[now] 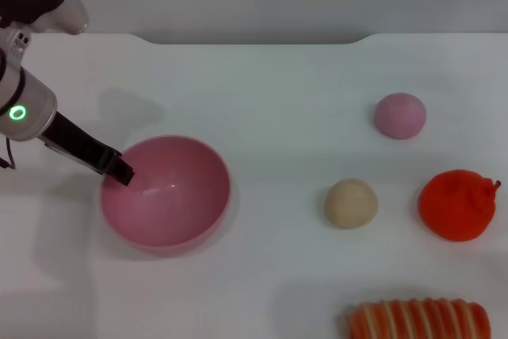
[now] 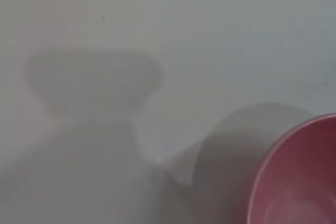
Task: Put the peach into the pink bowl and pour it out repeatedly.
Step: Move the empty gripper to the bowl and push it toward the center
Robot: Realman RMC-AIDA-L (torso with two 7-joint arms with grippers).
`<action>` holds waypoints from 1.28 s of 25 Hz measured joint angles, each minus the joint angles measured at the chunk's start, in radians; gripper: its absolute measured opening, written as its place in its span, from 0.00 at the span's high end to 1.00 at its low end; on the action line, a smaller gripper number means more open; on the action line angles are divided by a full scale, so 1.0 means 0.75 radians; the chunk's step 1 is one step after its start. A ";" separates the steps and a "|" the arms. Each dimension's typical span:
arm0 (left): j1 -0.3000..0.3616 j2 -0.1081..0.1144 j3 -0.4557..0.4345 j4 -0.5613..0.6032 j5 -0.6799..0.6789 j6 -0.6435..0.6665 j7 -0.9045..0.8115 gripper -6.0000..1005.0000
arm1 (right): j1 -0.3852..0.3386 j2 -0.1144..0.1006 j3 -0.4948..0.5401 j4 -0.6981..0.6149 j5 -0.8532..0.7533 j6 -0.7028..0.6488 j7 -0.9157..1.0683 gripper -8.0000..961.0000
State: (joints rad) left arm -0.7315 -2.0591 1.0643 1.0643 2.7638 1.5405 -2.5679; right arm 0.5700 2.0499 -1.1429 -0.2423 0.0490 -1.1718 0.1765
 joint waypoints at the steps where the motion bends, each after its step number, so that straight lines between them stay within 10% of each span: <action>1: 0.000 -0.001 0.001 -0.013 -0.006 -0.012 0.000 0.60 | 0.000 -0.001 0.000 0.000 0.000 0.000 0.000 0.45; 32: 0.010 -0.001 0.060 -0.074 -0.034 -0.097 -0.004 0.65 | -0.015 -0.007 -0.009 0.002 0.000 -0.011 0.000 0.45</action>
State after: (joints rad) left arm -0.7240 -2.0600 1.1093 1.0085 2.7381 1.4677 -2.5710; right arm 0.5591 2.0448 -1.1495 -0.2408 0.0491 -1.1798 0.1764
